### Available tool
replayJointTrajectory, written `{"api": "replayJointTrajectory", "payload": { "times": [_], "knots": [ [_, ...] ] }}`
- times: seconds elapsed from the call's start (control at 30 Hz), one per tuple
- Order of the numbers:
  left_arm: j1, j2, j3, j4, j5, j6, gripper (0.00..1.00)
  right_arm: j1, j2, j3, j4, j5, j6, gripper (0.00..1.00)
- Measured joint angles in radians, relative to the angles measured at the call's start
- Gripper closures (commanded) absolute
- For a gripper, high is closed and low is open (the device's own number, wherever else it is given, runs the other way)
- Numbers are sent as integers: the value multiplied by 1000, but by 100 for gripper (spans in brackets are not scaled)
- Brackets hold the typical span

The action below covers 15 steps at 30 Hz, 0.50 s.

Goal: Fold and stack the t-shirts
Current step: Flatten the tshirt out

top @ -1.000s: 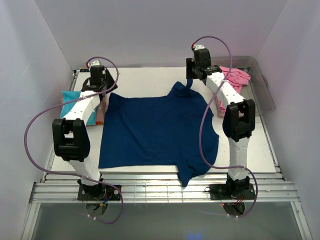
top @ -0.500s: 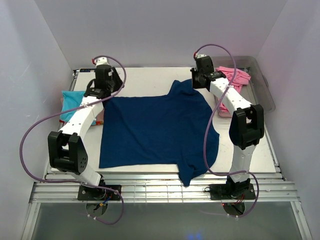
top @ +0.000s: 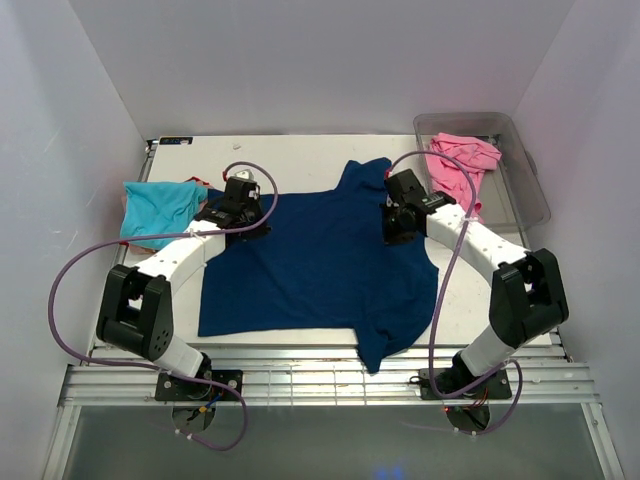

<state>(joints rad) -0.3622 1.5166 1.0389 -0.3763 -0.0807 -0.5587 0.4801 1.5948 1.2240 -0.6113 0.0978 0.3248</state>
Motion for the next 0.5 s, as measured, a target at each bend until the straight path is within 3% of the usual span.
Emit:
{"api": "replayJointTrajectory", "payload": {
  "times": [0.2,0.5],
  "knots": [
    [0,43,-11,-21,16,-26,100,-11,43,-108,3,5,34,92],
    [0,244,3,-23,11,-18,100,-11,214,-62,35,8,40,92]
  ]
}}
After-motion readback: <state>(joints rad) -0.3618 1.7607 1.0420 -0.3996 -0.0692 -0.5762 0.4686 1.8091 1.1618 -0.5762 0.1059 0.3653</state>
